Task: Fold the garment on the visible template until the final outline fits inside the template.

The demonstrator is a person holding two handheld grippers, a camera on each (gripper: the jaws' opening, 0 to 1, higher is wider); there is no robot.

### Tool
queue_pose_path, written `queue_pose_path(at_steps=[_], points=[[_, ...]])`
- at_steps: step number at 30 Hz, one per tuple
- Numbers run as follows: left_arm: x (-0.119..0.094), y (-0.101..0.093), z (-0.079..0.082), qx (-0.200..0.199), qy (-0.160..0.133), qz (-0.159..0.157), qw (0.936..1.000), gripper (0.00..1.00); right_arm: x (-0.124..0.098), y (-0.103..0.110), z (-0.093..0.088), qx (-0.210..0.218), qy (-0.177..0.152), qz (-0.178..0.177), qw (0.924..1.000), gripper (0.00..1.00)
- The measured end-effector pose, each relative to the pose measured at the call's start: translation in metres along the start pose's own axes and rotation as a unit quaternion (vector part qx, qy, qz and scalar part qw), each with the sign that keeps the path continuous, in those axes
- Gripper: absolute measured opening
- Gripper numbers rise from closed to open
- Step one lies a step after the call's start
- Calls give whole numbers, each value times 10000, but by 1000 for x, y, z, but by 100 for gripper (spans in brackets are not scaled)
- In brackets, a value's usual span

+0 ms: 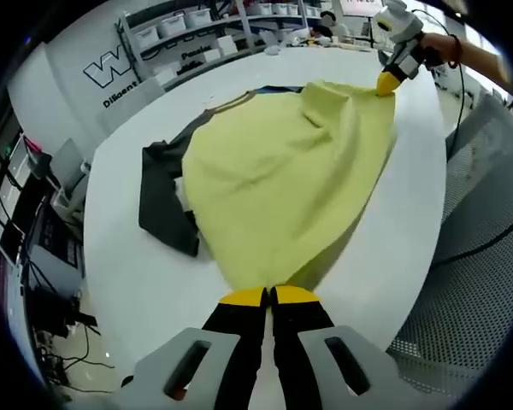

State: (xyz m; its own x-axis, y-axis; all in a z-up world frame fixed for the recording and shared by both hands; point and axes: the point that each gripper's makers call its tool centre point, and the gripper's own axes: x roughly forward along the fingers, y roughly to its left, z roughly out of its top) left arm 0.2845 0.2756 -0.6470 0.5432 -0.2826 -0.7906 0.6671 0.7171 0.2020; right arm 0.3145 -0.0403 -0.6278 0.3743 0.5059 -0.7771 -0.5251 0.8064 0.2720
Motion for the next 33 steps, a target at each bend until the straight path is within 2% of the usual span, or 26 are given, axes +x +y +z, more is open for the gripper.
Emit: queue_pose_path(at_steps=[3,4,11,16,25,28,33], points=[[-2,-2,0,47,-12,-31,10000,4,-5,3,-12,-22,131,-43,9999,0],[-3,-4,0,95,-29,-78,9999,4,-8,2,-24,-91,232,-150,9996,0],[-4,-17,-4,216,-12,-277,9994,4,-11,-1,-40,6,326,-274,9991,0],[-4,-23,-11,249,32,-323,9992,4,-9,-2,-54,-238,561,-429,9972,0],[-2,-31,-21,466,162,-424,9979,4,0,-6,-78,-78,796,-466,9957,0],[-2,-31,-21,466,161,-412,9979,4,1,-4,-81,-91,833,-462,9954,0],[-2,-31,-22,472,161,-359,9981,4,-2,2,-82,-349,896,-512,9940,0]])
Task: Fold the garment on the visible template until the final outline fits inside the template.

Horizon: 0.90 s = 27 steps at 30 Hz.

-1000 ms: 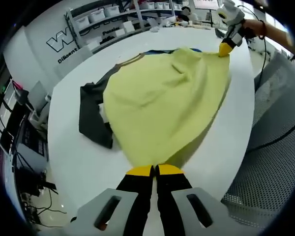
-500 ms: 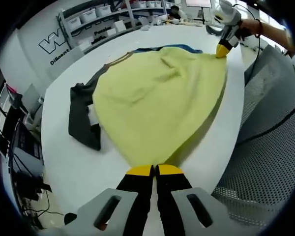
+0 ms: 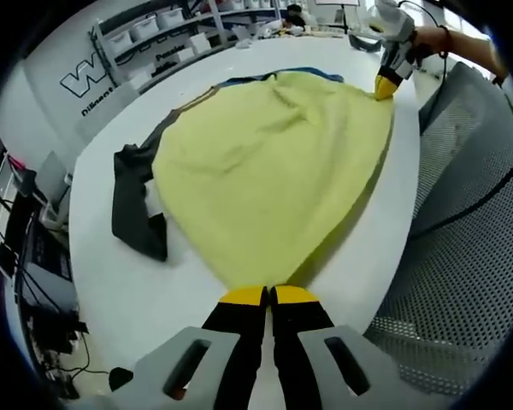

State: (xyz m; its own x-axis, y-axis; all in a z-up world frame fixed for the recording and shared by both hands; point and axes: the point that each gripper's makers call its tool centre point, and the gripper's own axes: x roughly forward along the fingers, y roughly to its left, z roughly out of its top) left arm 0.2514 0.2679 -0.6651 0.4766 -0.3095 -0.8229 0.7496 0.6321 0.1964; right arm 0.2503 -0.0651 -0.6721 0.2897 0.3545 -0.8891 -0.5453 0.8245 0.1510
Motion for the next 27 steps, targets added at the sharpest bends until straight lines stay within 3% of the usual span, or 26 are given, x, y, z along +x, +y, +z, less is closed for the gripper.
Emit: queue_pose_path(at_steps=[6,10,23,27], points=[[-3,-2,0,-97,-98,83,9999,4,-12,1,3,-97,-67,-95,9999,0],[-3,-9,-1,-184,-115,-42,9998,4,-5,-2,-9,-167,127,-113,9997,0],[-4,-10,-4,-412,-114,-31,9991,6,3,-3,-13,-100,66,-66,9999,0],[-9,-7,2,-1279,-423,-15,9909,16,-4,-4,2,216,-350,90,9991,3]])
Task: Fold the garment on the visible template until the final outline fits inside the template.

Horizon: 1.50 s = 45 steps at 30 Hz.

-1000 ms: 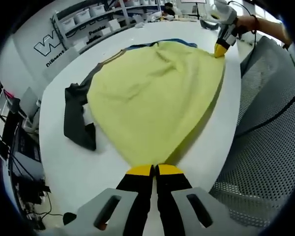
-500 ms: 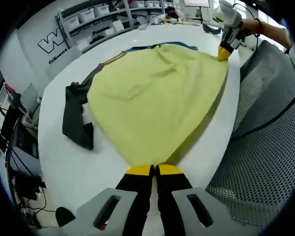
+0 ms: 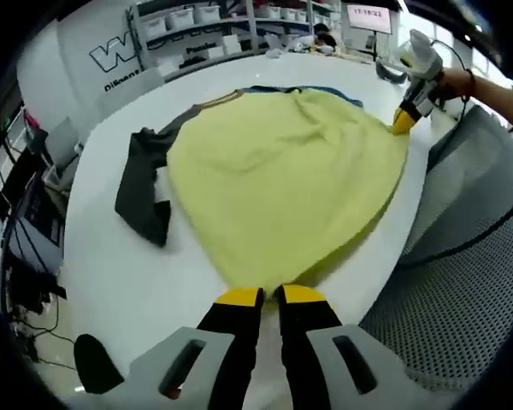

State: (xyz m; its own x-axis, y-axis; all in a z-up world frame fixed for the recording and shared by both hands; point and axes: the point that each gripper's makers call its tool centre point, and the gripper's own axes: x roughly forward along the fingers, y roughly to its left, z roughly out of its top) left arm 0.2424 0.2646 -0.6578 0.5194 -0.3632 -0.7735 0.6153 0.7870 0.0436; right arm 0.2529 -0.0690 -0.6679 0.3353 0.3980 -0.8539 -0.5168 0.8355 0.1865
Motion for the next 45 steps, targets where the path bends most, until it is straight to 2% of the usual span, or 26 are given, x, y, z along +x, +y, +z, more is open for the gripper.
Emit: queue_pose_path(at_steps=[1,3,4,6,9,11,13,16,17,20,22,28,29,31,36,41,45], points=[[-1,-1,2,-138,-67,-41,9999,19,-2,-2,4,69,-97,-2,9999,7],[-12,3,2,-636,-113,-7,9979,27,-13,-18,29,448,-620,-132,9970,12],[-13,3,3,-681,-147,17,9976,29,-14,-19,32,487,-699,-128,9963,14],[-18,3,12,-1016,-418,76,9939,32,-19,-30,49,697,-1010,-126,9924,18],[-21,3,20,-1349,-612,66,9889,37,-22,-44,62,657,-1127,-280,9911,27],[-22,1,22,-1481,-629,72,9869,40,-22,-51,67,646,-1146,-340,9907,26],[-18,2,21,-1899,-623,180,9796,41,-17,-65,79,735,-1292,-427,9880,25],[-16,4,19,-2261,-611,313,9717,43,-5,-75,88,1037,-1373,-436,9841,23],[-14,4,19,-2597,-667,365,9627,43,1,-78,85,1190,-1263,-469,9837,22],[-12,6,15,-2843,-595,457,9558,45,11,-86,80,1297,-1087,-596,9838,20],[-11,6,11,-2823,-455,542,9567,44,19,-86,77,1416,-1028,-537,9831,17],[-3,3,-1,-2988,-122,647,9520,34,29,-85,77,1547,-995,-409,9821,0],[-2,2,-2,-2974,-63,652,9525,32,29,-86,78,1549,-993,-408,9821,0],[0,2,-10,-2688,218,731,9602,31,24,-88,83,1581,-1019,-382,9814,0],[0,2,-8,-2792,165,680,9577,31,8,-102,98,1345,-1165,-554,9825,0],[0,-1,-3,-2659,67,590,9622,33,-16,-135,117,1191,-1179,-927,9815,0],[-1,-1,3,-2717,-104,533,9608,35,-25,-153,125,1143,-1174,-1104,9803,0]])
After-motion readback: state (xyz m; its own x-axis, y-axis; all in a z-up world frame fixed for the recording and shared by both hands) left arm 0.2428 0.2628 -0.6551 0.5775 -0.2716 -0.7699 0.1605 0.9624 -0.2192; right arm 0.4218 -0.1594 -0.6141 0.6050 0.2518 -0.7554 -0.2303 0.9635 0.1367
